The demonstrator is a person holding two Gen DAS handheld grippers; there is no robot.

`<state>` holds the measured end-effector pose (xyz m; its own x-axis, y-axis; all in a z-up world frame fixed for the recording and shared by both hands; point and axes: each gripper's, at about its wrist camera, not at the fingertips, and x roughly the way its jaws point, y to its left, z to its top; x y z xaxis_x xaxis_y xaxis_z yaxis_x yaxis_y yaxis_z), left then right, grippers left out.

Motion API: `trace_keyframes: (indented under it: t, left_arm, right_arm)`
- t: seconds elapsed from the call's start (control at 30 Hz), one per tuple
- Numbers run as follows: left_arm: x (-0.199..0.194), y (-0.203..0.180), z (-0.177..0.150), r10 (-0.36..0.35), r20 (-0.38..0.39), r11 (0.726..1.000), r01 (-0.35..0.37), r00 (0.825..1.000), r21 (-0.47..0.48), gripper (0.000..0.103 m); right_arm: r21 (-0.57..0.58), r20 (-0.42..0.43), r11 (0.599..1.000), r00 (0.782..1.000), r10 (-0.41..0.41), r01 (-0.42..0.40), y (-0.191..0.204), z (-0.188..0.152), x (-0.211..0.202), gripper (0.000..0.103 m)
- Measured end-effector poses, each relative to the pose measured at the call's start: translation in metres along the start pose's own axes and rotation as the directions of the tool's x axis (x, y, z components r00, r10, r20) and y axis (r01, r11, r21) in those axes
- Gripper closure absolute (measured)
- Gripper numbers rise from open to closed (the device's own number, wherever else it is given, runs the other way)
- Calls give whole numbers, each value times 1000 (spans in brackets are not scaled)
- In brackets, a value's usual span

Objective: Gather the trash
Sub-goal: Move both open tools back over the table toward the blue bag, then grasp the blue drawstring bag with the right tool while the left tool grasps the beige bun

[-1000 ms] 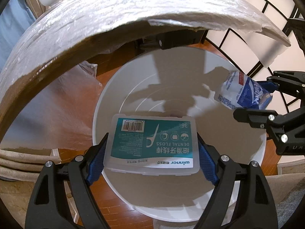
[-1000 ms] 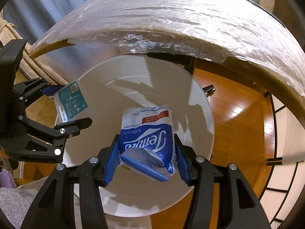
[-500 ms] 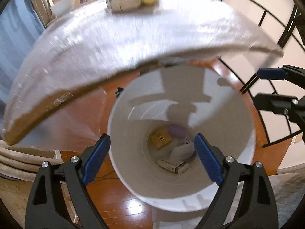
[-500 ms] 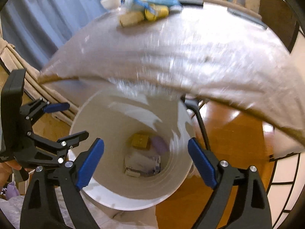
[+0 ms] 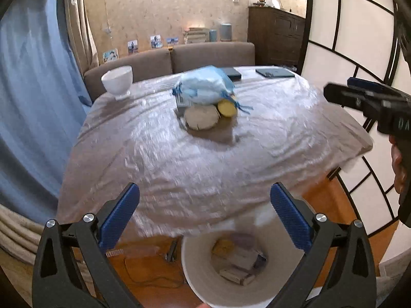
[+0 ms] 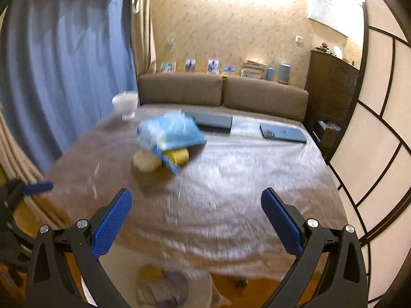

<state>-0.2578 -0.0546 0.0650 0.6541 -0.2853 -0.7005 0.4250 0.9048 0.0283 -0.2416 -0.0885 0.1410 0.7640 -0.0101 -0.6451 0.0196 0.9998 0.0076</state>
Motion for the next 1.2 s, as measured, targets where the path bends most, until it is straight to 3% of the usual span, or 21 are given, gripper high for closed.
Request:
trace_keyframes:
  t: [0.13,0.23,0.3,0.4,0.77,1.2]
  left_arm:
    - [11,2,12,35,25,998,-36,999,45,1]
    - [20,7,23,40,40,996,-43,998,78,1]
    - [29,9,30,36,34,995,-39,999,90,1]
    - [47,14,40,20,17,995,-22,1000,97,1]
    - [113,19,62,0,-60,986,10,998,164,1]
    - [149,29,80,-80,-95,983,94,992,155,1]
  right_arm:
    - [173,-67,973,983,170,-156,-10,19,29,4]
    - [374,-149,890,930,337,-262,-22,33,69,4]
    - [447,-176,852,907,384,-273,-23,39,91,4]
    - [522,-199,810,885,420,-267,-21,41,124,4]
    - [671,-265,723,858,440,-163,-28,60,222,4]
    - [743,-275,656,833,479,-132,-19,74,278,4]
